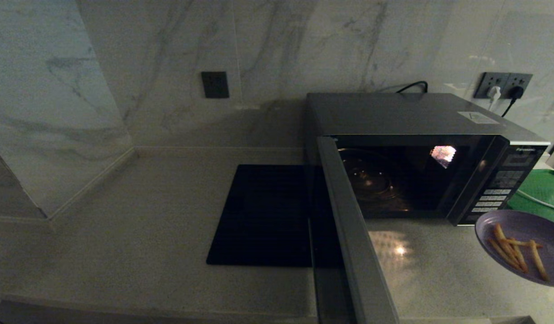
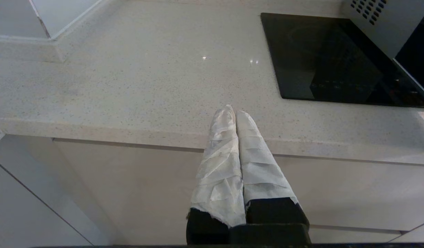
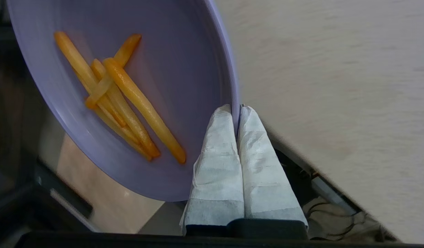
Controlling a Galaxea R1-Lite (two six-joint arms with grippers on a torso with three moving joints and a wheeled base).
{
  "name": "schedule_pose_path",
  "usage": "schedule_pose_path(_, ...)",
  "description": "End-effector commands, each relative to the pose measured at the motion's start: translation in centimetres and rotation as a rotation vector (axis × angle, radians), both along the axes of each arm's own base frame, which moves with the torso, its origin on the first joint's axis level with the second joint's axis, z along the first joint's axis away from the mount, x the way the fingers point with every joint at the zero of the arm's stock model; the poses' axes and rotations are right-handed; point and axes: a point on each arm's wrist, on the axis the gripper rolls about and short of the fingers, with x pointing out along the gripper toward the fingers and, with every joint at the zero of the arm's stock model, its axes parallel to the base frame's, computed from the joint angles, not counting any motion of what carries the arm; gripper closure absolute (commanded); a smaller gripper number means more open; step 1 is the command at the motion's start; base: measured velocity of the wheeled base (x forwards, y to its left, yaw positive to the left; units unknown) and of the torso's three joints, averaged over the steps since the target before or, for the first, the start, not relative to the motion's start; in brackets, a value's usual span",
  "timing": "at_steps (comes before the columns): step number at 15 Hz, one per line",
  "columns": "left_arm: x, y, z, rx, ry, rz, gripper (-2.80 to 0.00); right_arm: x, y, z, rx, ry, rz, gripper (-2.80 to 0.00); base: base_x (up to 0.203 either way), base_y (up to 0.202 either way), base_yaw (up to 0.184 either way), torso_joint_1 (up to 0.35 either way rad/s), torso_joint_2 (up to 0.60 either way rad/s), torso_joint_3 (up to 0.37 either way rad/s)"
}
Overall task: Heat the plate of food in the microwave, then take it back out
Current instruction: Put the plate in the microwave oven
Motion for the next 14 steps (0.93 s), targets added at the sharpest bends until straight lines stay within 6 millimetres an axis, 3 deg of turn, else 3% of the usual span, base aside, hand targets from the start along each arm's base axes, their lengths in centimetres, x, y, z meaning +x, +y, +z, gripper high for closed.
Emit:
schedule_pose_path(1,0.0,0.0,0.0,-0.001,0.000,0.000,0.00,0.8,2.4,0.9,-0.018,-0.023,0.086,0.00,0.000,0.000,0.000,0.000,0.00,0.000)
schedule_pose_path(9,0.0,0.0,0.0,-0.001,0.000,0.000,0.00,4.6,8.8,2.2,-0.046,-0.070,0.370,0.00,0.000,0.000,0.000,0.000,0.00,0.000)
schedule_pose_path(14,0.0,0.0,0.0,-0.001,0.000,0.000,0.00,7.9,12.8,3.4,0.000,-0.113,0.447,0.00,0.000,0.000,0.000,0.000,0.00,0.000)
